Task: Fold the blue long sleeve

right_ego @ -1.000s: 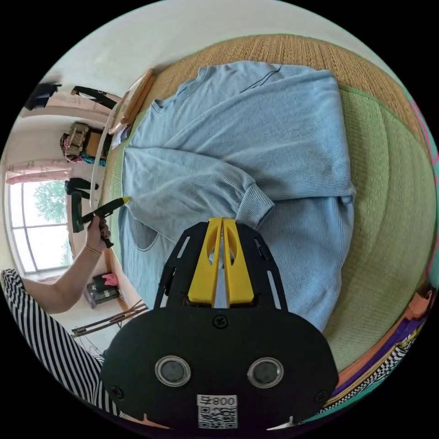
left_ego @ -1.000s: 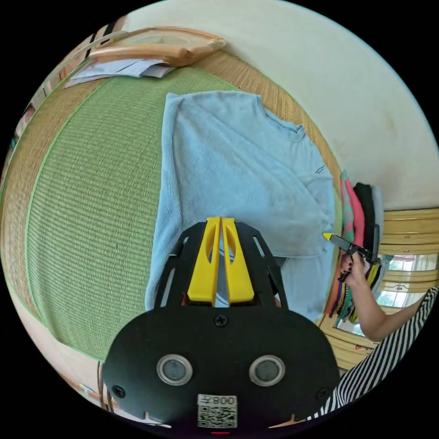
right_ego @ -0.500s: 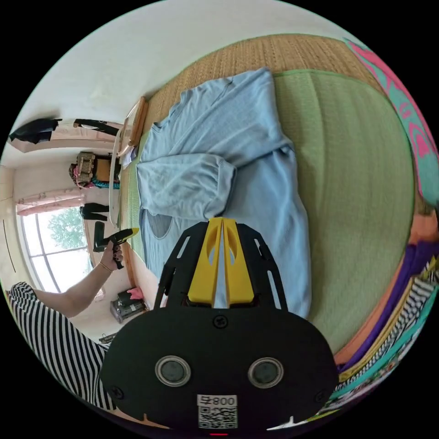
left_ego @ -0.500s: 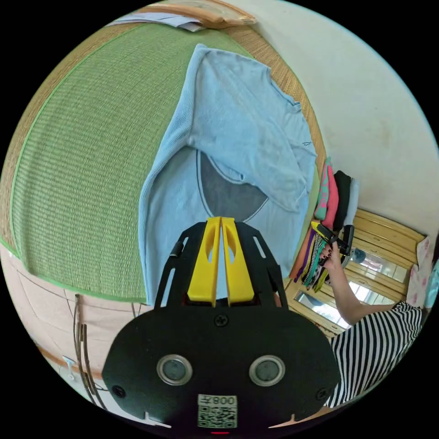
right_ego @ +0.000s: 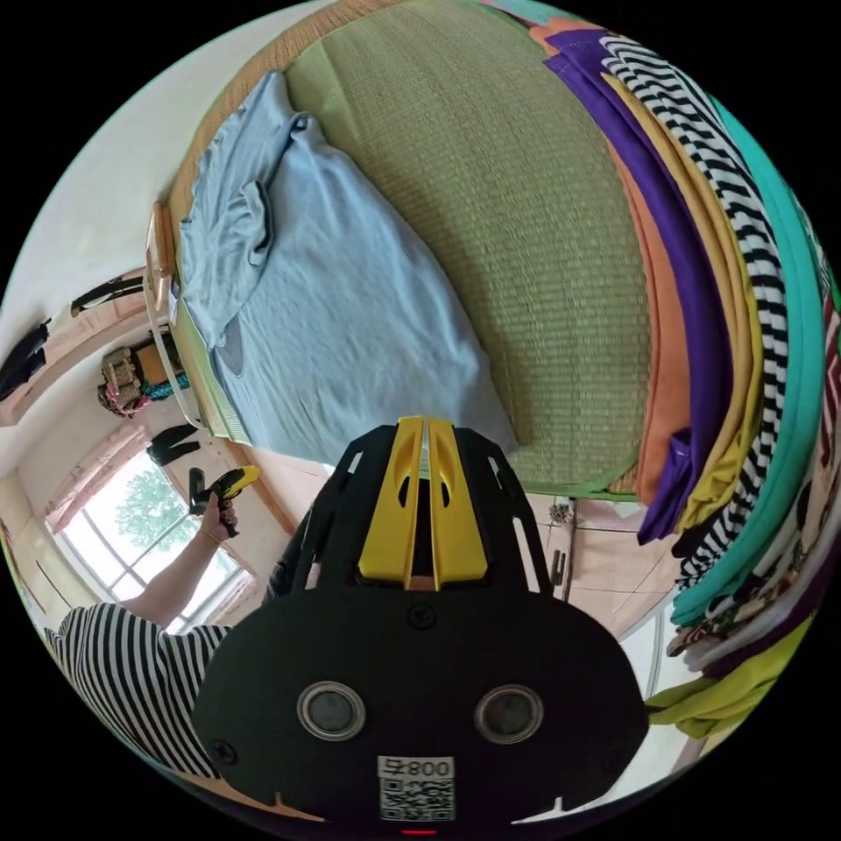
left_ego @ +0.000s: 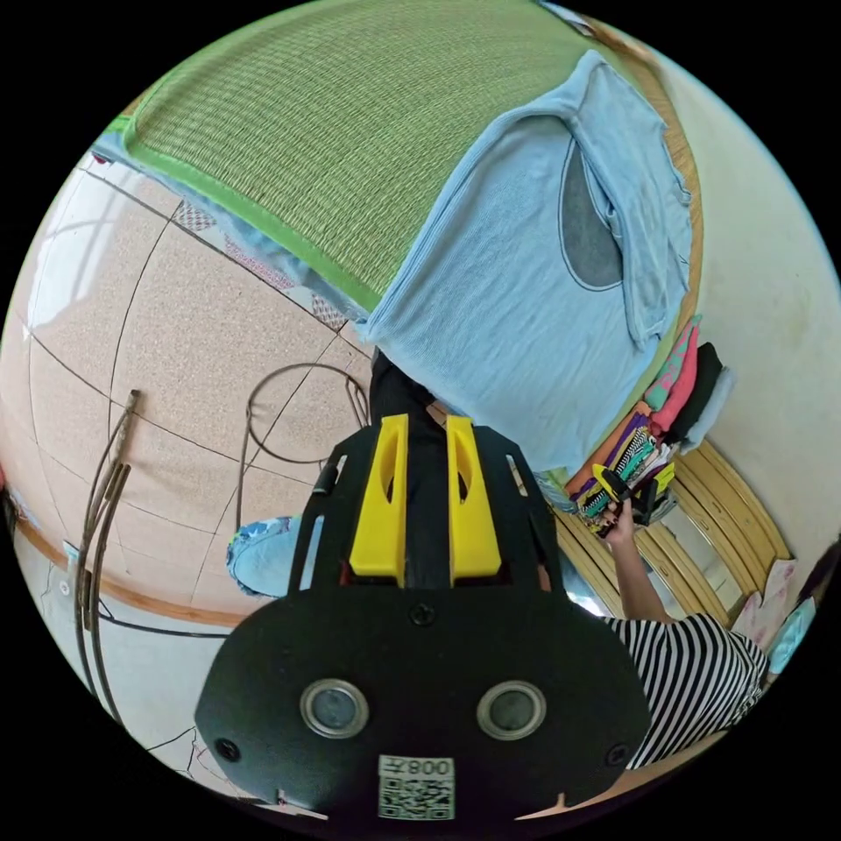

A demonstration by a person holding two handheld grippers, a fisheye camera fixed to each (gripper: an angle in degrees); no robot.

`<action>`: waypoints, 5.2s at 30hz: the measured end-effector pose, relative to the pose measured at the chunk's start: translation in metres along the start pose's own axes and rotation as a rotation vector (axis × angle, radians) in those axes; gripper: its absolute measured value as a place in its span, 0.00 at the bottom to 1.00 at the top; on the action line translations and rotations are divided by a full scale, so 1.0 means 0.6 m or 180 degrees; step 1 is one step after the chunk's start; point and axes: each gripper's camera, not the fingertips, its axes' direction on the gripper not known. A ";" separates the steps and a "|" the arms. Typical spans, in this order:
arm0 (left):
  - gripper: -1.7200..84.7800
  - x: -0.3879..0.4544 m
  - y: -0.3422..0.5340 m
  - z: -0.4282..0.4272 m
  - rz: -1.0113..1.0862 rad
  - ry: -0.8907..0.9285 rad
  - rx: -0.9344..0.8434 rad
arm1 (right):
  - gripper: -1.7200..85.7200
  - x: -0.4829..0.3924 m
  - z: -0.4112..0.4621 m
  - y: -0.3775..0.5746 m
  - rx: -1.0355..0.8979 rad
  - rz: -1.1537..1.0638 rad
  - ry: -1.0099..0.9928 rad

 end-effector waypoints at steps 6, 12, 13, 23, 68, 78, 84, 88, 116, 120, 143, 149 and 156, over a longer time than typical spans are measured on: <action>0.13 -0.046 0.028 0.046 0.0027 -0.0010 -0.0073 | 0.09 0.045 -0.007 0.005 0.0046 -0.0289 0.0516; 0.14 -0.093 0.067 0.083 -0.0025 0.0085 -0.0007 | 0.12 0.078 0.033 -0.004 -0.0141 -0.0442 0.0644; 0.14 -0.103 0.076 0.091 -0.0050 0.0098 -0.0014 | 0.11 0.085 0.045 -0.005 -0.0219 -0.0415 0.0688; 0.16 -0.178 0.118 0.123 -0.0126 0.0372 0.0384 | 0.10 0.103 0.057 0.026 0.0003 -0.0304 0.1089; 0.03 -0.025 0.314 -0.116 0.0826 0.1343 0.0654 | 0.04 0.108 -0.206 0.152 0.0068 -0.0359 -0.0352; 0.03 0.086 0.275 -0.212 0.0700 0.1536 0.0854 | 0.05 0.065 -0.335 0.137 0.0361 -0.0591 -0.0901; 0.03 0.181 0.199 -0.295 0.0791 0.1720 0.1062 | 0.05 -0.026 -0.424 0.062 0.0520 -0.0911 -0.1046; 0.03 0.256 0.114 -0.362 0.0892 0.1760 0.1178 | 0.04 -0.110 -0.485 -0.023 0.0601 -0.1088 -0.0966; 0.06 0.495 -0.266 -0.395 0.0321 0.0363 0.0509 | 0.12 -0.246 -0.411 -0.296 0.0078 -0.0550 0.0141; 0.05 0.531 -0.287 -0.409 0.0292 0.0243 0.0466 | 0.07 -0.268 -0.403 -0.310 -0.0056 -0.0697 0.0249; 0.08 0.693 -0.340 -0.498 0.0729 0.0109 0.0540 | 0.02 -0.276 -0.457 -0.147 0.0062 -0.0398 0.0088; 0.09 0.780 -0.424 -0.478 0.1000 0.0219 0.0379 | 0.04 -0.430 -0.461 -0.216 0.0292 -0.1135 0.0395; 0.09 0.787 -0.465 -0.466 0.0633 0.0779 0.0329 | 0.08 -0.480 -0.447 -0.274 0.0339 -0.1125 0.0123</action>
